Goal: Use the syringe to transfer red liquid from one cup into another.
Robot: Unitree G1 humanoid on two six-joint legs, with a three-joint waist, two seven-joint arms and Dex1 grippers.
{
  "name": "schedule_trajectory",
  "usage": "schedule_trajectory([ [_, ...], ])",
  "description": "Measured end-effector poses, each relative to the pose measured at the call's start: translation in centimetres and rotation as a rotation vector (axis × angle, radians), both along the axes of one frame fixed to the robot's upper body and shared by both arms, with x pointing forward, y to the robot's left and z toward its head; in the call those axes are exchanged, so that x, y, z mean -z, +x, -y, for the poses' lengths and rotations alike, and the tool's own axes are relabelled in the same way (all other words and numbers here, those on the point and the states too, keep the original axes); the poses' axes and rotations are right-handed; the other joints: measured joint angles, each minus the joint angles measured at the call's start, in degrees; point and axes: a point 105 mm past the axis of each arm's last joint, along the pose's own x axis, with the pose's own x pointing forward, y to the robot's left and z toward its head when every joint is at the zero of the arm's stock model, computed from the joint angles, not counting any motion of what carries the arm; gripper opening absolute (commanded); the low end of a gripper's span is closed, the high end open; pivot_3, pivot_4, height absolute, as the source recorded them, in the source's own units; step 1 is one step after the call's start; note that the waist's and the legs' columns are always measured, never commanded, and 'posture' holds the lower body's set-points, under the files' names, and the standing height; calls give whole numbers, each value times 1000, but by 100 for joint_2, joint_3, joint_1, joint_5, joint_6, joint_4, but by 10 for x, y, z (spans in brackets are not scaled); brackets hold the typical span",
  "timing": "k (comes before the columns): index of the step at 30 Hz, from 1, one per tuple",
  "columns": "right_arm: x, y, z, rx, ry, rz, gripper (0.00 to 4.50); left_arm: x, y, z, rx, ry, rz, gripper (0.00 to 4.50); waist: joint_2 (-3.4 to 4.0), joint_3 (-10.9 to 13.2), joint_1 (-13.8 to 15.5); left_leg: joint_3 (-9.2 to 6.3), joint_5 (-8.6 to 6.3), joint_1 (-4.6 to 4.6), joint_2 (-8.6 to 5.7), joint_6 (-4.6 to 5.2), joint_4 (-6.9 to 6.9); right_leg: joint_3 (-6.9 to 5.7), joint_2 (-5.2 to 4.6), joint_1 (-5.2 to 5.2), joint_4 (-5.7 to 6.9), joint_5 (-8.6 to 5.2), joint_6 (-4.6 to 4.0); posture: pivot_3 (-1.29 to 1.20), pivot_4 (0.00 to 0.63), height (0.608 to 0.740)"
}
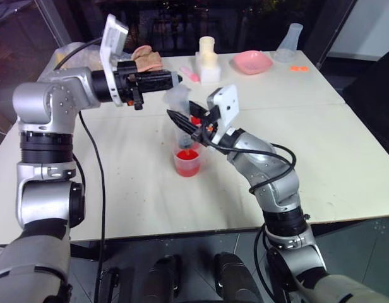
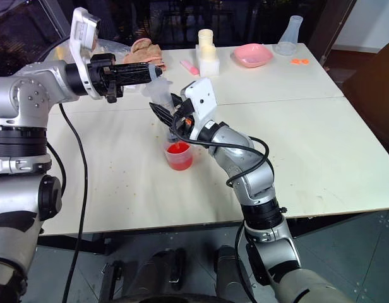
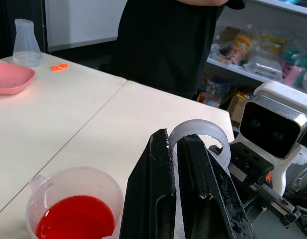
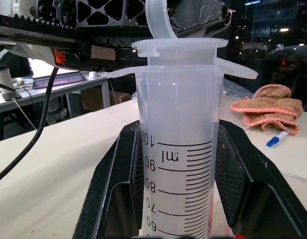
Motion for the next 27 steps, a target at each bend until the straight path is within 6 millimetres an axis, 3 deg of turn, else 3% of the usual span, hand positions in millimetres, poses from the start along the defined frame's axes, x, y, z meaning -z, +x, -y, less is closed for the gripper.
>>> schedule_trajectory([
  [9,0,0,0,-2,1,-5,1353,0,0,0,-2,1,-7,28,0,0,-1,0,0,0,0,0,0,0,0,0,0,0,0,0,150,740],
  [13,0,1,1,12,6,-6,1353,-1,0,1,4,-7,-6,1272,0,0,5,0,0,0,0,0,0,0,0,0,0,0,0,0,150,740],
  [18,-3,-1,1,7,9,6,1353,-3,2,-2,-17,-23,-6,2415,0,0,-4,0,0,0,2,0,-1,0,0,-1,0,0,0,0,150,740],
  [23,-9,-2,-2,-3,7,27,1353,-10,1,-11,-39,-48,7,2415,0,0,-7,0,0,0,1,0,-1,0,-1,-1,0,0,0,0,150,740],
  [27,-18,-2,-2,7,26,48,1353,-14,0,-34,-106,-31,-4,2415,0,0,-18,0,0,1,2,0,-2,1,-1,-2,1,0,0,0,150,740],
])
